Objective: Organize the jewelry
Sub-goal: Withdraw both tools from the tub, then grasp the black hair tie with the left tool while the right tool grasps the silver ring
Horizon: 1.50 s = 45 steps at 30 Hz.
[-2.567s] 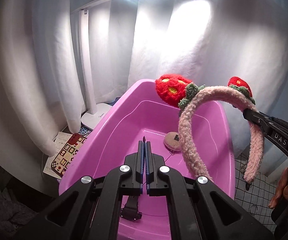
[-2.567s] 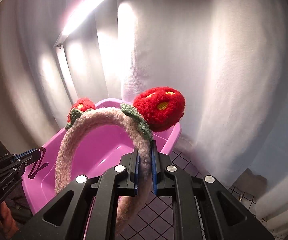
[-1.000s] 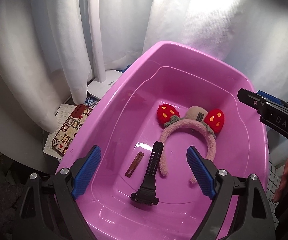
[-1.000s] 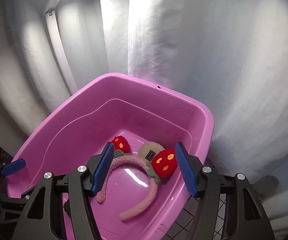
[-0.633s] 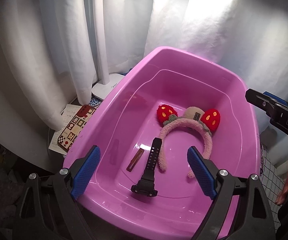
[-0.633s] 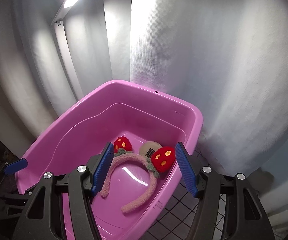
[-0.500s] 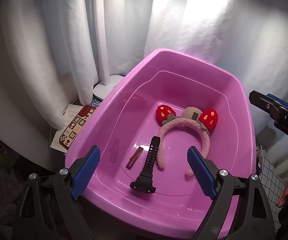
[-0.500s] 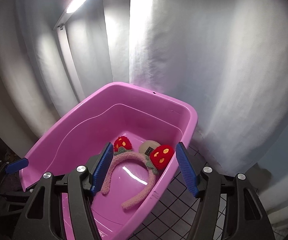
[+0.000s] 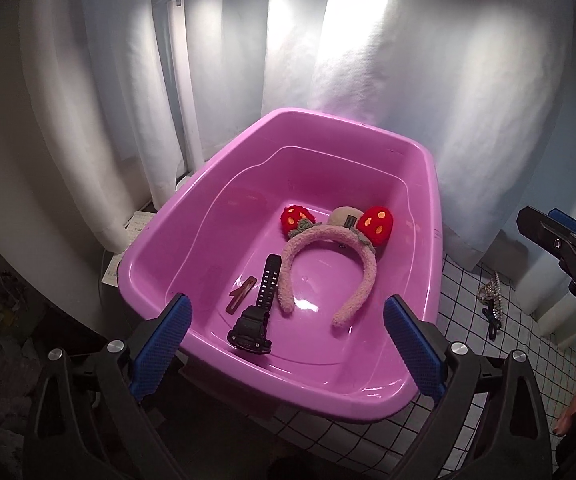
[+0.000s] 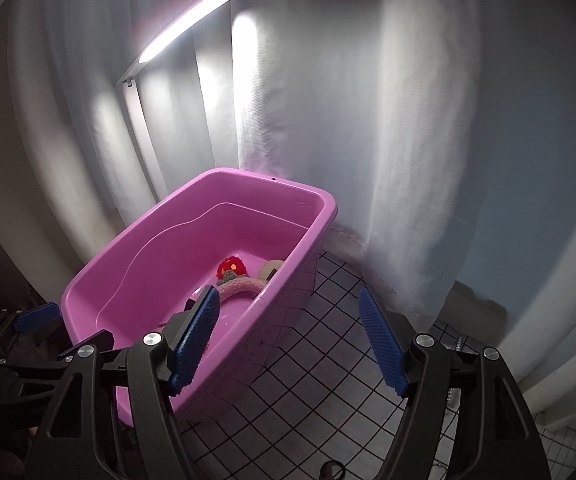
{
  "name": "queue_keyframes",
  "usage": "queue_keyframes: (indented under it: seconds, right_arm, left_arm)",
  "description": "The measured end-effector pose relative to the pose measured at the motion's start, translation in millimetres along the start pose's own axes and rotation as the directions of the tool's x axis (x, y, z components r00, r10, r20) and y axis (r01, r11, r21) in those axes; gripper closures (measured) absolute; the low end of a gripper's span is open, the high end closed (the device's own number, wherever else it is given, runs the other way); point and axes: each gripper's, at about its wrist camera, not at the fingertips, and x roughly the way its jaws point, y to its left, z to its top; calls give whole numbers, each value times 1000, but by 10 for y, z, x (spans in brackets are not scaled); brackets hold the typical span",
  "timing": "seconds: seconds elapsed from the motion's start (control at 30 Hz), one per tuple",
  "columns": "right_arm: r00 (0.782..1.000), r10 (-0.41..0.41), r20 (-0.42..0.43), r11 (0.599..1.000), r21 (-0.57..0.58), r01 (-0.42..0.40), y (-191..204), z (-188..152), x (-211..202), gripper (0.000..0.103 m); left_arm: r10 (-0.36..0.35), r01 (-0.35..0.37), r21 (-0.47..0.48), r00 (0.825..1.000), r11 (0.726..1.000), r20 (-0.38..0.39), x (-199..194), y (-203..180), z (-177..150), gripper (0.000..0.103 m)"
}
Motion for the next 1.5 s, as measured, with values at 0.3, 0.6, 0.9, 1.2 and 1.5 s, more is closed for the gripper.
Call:
queue_keyframes:
  seconds: [0.3,0.6,0.9,1.2,1.5]
  right_arm:
    - [996,-88,-16,989,118,89,-901,-790,-733,30]
    - [977,-181,-113,946,252,204,-1803,-1801,-1326,30]
    - [967,-153,-202,931,298,210,-2160,-2465,-1437,30]
    - [961,-84,-263,930,326,170,-2072,-2975,-1266,30]
    - [949,-135,-287,890,386,243,-1889,-3296,-1110,30]
  left_arm:
    - [-45,45,39,999,998,-9,-255,-549,-350,7]
    - [-79,81,94,996,992,-34,-395,-1116,-830,7]
    - [-82,92,107,992,990,-95,-358,-1498,-1303,7]
    - [-83,113,169,982,979,-172,-130,-1755,-1807,7]
    - [-109,161,245,971,956,-213,261,-1782,-1908,7]
